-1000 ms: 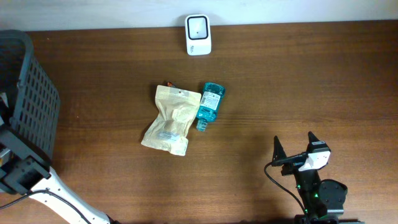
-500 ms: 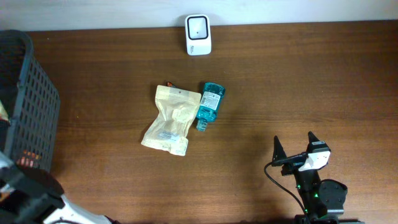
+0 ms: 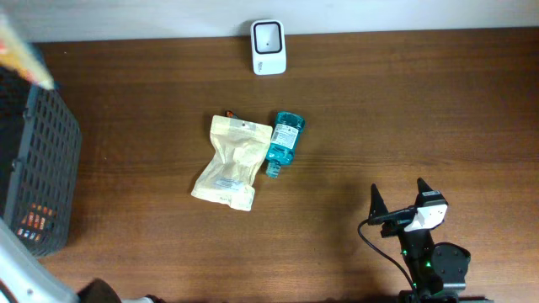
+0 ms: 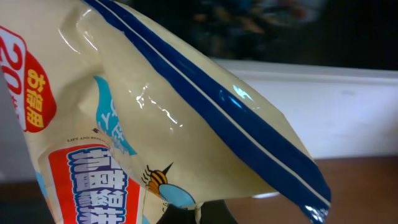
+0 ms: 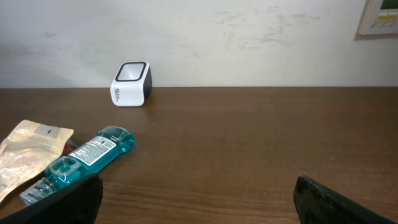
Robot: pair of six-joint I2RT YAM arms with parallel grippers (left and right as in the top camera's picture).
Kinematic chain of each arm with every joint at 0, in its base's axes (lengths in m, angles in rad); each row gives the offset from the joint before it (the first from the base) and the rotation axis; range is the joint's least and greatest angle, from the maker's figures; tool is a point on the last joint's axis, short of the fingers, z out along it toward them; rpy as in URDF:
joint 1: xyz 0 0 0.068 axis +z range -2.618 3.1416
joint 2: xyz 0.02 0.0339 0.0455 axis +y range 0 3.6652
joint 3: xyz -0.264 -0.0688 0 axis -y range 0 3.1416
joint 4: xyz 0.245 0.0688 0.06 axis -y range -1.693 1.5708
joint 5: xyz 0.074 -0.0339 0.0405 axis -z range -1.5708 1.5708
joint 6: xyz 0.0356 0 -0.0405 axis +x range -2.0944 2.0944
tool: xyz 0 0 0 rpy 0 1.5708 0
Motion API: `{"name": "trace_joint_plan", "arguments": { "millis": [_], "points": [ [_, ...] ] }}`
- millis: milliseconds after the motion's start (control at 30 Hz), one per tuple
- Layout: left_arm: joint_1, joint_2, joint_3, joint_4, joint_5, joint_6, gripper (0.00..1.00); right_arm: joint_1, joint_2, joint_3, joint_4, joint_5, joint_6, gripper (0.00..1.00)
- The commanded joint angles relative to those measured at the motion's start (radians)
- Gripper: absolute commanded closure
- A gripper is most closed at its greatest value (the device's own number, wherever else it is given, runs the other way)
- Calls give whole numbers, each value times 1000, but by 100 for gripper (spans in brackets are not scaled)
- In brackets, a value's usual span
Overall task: Scan the item barcode
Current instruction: 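Grasp the white-and-blue snack packet in the basket with left gripper, then lift the snack packet out and drop it beside the clear bag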
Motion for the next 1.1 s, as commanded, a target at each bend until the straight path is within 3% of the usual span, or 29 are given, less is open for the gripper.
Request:
{"name": "trace_joint_plan", "arguments": {
  "millis": [0,133,267,400,600,1067],
  "points": [
    [-126,-35,21,-32,66,-22,100,-6,-4,-5,-5,-12,11,2],
    [-274,-23,18,-162,-40,-22,100,-6,-4,-5,-5,-12,11,2],
    [-430,18,18,-363,-356,-21,100,-6,-4,-5,-5,-12,11,1],
    [-526,76,5,-468,-531,-22,100,-6,-4,-5,-5,-12,11,2],
    [-620,198,-129,-439,-539,-77,100,-6,-4,-5,-5,-12,11,2],
    [-667,428,-415,-273,-549,-287,100,-6,-4,-5,-5,-12,11,2]
  ]
}}
